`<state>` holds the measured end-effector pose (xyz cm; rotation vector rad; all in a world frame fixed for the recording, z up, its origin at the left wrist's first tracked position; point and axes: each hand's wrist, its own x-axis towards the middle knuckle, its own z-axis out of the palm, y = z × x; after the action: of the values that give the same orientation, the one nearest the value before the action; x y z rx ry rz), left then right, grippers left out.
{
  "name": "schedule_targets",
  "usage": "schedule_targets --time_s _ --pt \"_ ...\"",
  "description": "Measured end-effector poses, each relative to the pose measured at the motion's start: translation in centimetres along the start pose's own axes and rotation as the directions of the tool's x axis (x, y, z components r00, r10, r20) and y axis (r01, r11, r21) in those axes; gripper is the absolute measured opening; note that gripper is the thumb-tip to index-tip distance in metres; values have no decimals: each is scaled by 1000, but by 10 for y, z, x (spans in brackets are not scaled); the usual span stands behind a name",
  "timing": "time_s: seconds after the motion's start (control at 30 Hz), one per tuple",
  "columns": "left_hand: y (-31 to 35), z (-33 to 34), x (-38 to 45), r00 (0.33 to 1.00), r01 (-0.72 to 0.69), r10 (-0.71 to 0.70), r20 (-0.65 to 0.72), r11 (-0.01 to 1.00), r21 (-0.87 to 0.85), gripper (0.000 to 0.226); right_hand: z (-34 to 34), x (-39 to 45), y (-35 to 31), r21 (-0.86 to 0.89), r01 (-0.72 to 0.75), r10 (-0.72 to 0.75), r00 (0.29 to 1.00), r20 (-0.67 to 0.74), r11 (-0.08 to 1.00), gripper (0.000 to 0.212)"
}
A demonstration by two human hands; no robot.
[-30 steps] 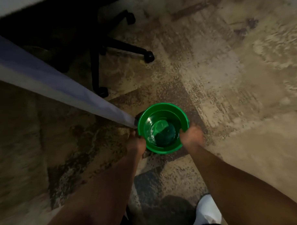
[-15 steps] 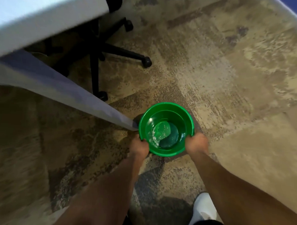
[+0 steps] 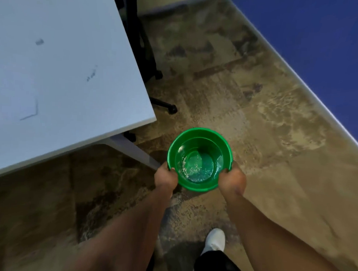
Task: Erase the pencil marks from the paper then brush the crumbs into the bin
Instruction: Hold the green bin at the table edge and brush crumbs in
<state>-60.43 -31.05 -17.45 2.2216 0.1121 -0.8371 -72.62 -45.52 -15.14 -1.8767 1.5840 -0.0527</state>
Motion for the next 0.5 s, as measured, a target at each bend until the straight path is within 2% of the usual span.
schedule_targets --time_s 0.17,0.27,0.5 --pt "62 -29 -59 1000 -27 26 -11 997 -66 37 -80 -20 -35 33 39 -38 999 -32 999 25" --pt "98 -45 -86 997 -68 66 -41 997 -37 34 -118 -25 -55 77 76 -74 997 -29 994 23" --pt "160 -81 -121 989 -103 95 -117 993 -66 32 -173 -32 -100 151 160 -172 983 69 976 33"
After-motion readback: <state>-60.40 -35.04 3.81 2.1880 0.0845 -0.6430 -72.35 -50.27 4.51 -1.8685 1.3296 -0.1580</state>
